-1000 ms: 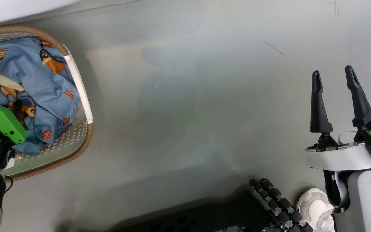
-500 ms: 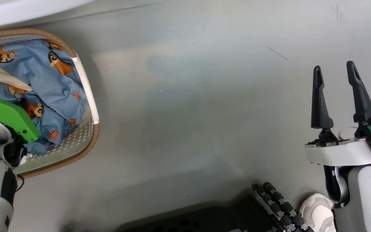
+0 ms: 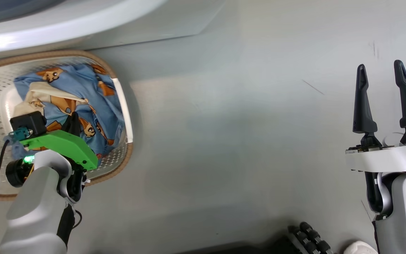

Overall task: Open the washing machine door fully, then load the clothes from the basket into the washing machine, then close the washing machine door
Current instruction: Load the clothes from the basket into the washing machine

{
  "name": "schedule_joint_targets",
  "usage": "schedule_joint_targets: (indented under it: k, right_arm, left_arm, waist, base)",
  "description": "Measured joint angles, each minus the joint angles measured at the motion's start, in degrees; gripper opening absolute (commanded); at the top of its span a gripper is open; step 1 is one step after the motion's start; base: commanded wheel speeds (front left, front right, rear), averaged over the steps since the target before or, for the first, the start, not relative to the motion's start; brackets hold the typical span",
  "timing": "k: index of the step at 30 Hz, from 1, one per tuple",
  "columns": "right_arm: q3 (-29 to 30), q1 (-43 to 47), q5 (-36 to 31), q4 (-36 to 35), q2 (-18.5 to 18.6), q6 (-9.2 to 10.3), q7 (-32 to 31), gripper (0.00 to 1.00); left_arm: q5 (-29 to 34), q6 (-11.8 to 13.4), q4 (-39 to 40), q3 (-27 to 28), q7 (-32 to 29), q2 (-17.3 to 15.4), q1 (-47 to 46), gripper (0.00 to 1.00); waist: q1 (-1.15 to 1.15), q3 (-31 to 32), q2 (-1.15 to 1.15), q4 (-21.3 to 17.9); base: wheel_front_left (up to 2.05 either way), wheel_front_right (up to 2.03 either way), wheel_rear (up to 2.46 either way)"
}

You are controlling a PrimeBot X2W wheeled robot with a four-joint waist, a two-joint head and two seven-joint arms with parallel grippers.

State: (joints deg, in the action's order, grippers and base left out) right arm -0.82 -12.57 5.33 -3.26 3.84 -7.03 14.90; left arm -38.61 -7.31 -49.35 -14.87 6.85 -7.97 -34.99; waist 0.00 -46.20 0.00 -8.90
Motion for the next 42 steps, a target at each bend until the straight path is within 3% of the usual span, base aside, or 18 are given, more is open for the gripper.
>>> schedule_joint_targets:
  k: [8,28,42]
  right_arm:
    - [0.81,0.05,0.00,1.34,1.18,0.00,0.01,1.00]
    - [2.55,8.91,0.10,4.28,1.67,0.00,0.00,1.00]
    - [2.23,16.72,0.93,5.69,1.57,0.00,0.00,1.00]
  left_arm:
    - [-2.59,0.00,2.32,-1.65,5.69,1.97,2.99,0.00]
    - [-5.46,0.00,9.93,-2.93,7.40,2.98,13.95,0.00]
    - [-3.38,0.00,20.19,1.63,7.42,2.07,24.34,0.00]
  waist:
    - [0.00,5.85,0.00,3.71]
    - [0.00,22.59,0.00,11.02]
    - [0.00,34.60,0.00,13.56]
  base:
    - [0.00,0.00,0.00]
    - [0.00,0.00,0.00]
    - [0.00,0.00,0.00]
